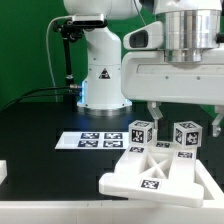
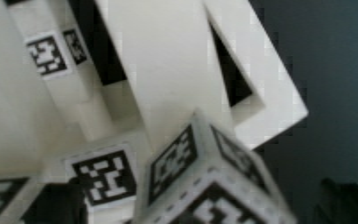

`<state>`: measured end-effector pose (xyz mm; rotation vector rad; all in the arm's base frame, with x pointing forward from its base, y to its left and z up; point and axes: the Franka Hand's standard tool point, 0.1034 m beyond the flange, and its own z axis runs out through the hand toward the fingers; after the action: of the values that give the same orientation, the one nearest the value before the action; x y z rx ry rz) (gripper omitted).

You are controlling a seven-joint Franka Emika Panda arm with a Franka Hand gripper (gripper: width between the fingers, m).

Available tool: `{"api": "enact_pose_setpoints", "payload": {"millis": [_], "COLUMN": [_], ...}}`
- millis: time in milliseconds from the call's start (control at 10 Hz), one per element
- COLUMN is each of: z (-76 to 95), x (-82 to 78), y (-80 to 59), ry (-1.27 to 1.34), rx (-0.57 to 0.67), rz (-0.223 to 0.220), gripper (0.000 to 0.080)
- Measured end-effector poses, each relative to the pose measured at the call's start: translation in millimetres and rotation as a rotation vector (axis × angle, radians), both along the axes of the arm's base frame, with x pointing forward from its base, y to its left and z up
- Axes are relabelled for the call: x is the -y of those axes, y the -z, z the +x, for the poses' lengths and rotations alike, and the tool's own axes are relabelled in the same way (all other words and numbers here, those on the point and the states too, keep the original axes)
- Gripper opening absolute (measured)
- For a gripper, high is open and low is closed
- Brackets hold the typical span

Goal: Assemble chair

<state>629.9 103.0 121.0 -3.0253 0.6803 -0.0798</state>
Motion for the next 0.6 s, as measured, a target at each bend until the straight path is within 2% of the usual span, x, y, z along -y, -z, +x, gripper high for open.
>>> {"api": "enact_pose_setpoints", "payload": {"millis": [400,500,600], "z": [0.6,1.3,1.1], "x": [2.2,4.3,4.7], "y": [0.3,0.4,0.7], "ry": [-0.259,-0.392,-0.389], "rx": [0.009,0.01,0.01], "rz": [-0.018,-0.042,-0.041], "gripper": [0.0649,0.0649,0.0649]}}
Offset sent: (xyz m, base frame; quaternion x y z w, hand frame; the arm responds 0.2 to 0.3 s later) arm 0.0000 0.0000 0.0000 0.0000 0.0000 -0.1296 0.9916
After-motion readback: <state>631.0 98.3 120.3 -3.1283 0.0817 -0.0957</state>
